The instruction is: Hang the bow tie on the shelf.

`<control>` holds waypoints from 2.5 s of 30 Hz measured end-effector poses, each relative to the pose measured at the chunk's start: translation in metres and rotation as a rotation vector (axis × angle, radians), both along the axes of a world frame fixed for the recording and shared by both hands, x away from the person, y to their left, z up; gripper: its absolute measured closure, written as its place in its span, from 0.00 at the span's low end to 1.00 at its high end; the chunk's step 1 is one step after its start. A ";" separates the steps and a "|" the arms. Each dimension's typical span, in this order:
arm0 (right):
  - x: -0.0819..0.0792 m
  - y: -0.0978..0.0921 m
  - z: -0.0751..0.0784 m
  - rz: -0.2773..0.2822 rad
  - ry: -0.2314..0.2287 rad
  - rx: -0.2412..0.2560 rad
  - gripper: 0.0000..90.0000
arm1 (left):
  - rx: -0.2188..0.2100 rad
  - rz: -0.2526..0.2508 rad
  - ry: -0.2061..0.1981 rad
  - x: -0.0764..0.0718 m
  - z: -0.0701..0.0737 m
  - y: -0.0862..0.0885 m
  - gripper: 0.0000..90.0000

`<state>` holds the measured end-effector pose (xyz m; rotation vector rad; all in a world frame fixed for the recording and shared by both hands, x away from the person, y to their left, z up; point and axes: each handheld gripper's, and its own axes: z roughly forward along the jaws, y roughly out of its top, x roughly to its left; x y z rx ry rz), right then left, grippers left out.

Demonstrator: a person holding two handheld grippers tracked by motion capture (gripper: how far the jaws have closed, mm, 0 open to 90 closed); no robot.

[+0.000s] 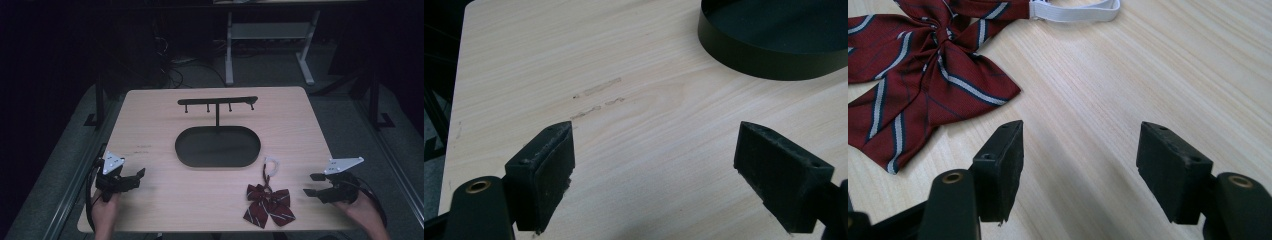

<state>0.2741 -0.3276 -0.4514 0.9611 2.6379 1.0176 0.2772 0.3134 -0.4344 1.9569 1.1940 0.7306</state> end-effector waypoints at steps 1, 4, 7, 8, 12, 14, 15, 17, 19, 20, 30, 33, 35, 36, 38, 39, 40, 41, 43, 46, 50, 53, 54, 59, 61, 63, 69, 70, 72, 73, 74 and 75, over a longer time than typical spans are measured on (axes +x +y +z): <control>0.000 0.000 0.000 0.003 -0.001 0.001 0.39 | 0.001 0.000 0.001 0.000 0.000 0.000 0.18; 0.002 0.002 0.000 0.008 0.001 0.000 0.39 | 0.002 -0.001 0.006 0.002 -0.001 -0.001 0.18; 0.003 0.004 0.000 0.013 0.010 -0.007 0.39 | 0.006 -0.015 0.009 0.002 -0.001 -0.003 0.18; 0.003 0.007 0.000 0.020 0.015 -0.007 0.39 | 0.007 -0.020 0.001 0.001 -0.001 -0.005 0.18; 0.004 0.015 0.006 0.035 0.014 -0.020 0.41 | 0.020 -0.037 0.003 0.002 -0.001 -0.007 0.18; 0.005 0.016 0.008 0.056 0.002 -0.018 0.43 | 0.016 -0.038 0.000 0.002 -0.001 -0.007 0.18; 0.005 0.018 0.011 0.056 0.002 -0.021 0.43 | 0.014 -0.037 0.000 0.002 -0.001 -0.007 0.18; 0.007 0.021 0.014 0.074 0.001 -0.021 0.44 | 0.016 -0.036 -0.004 0.001 0.000 -0.007 0.18; 0.008 0.026 0.018 0.088 0.001 -0.035 0.45 | 0.022 -0.040 -0.008 0.000 0.000 -0.007 0.18; 0.009 0.027 0.019 0.090 0.003 -0.032 0.45 | 0.019 -0.036 -0.010 0.000 0.001 -0.007 0.18; 0.020 0.050 0.032 0.145 0.011 -0.067 0.46 | 0.021 -0.036 -0.013 0.000 0.001 -0.007 0.18; 0.025 0.058 0.037 0.153 0.011 -0.088 0.47 | 0.022 -0.032 -0.014 0.000 0.001 -0.005 0.18; 0.030 0.062 0.041 0.166 0.014 -0.101 0.47 | 0.017 -0.025 -0.018 0.000 0.002 -0.003 0.18; 0.032 0.065 0.042 0.171 0.011 -0.107 0.48 | 0.017 -0.024 -0.016 0.000 0.002 -0.003 0.18; 0.036 0.071 0.047 0.179 0.014 -0.115 0.48 | 0.014 -0.022 -0.019 0.000 0.002 -0.002 0.18; 0.038 0.073 0.048 0.187 0.010 -0.120 0.49 | 0.013 -0.021 -0.018 0.000 0.002 -0.002 0.18; 0.038 0.073 0.048 0.187 0.010 -0.120 0.49 | 0.013 -0.021 -0.018 0.000 0.002 -0.002 0.18; 0.042 0.080 0.051 0.207 0.007 -0.138 0.50 | 0.003 -0.016 -0.018 0.000 0.002 -0.002 0.18; 0.046 0.085 0.052 0.221 0.008 -0.141 0.50 | 0.011 -0.021 -0.021 0.000 0.002 -0.001 0.18; 0.054 0.090 0.053 0.237 0.010 -0.155 0.50 | 0.014 -0.019 -0.018 0.000 0.002 -0.001 0.18; 0.063 0.094 0.053 0.252 0.008 -0.159 0.51 | 0.013 -0.020 -0.018 0.000 0.002 -0.001 0.18; 0.070 0.096 0.052 0.256 0.017 -0.172 0.52 | 0.010 -0.019 -0.015 0.000 0.002 -0.001 0.18; 0.073 0.097 0.052 0.262 0.015 -0.175 0.52 | 0.011 -0.020 -0.016 0.000 0.002 -0.001 0.18; 0.083 0.100 0.053 0.267 0.013 -0.166 0.53 | 0.012 -0.022 -0.013 0.000 0.002 -0.002 0.18; 0.086 0.100 0.052 0.255 0.032 -0.160 0.53 | 0.010 -0.022 -0.013 0.000 0.001 -0.002 0.18; 0.090 0.100 0.049 0.257 0.036 -0.168 0.54 | 0.010 -0.023 -0.013 0.000 0.001 -0.002 0.18; 0.103 0.103 0.044 0.258 0.055 -0.187 0.56 | 0.011 -0.024 -0.013 0.001 0.001 -0.002 0.18; 0.105 0.104 0.043 0.258 0.058 -0.189 0.57 | 0.008 -0.023 -0.014 0.001 0.001 -0.002 0.18; 0.108 0.106 0.041 0.256 0.060 -0.186 0.57 | 0.006 -0.022 -0.015 0.001 0.001 -0.002 0.18; 0.111 0.106 0.039 0.254 0.065 -0.182 0.56 | 0.011 -0.024 -0.013 0.001 0.001 -0.003 0.18; 0.113 0.107 0.035 0.250 0.072 -0.184 0.56 | 0.014 -0.026 -0.013 0.001 0.001 -0.003 0.18; 0.115 0.108 0.033 0.245 0.078 -0.191 0.56 | 0.013 -0.027 -0.013 0.001 0.001 -0.003 0.18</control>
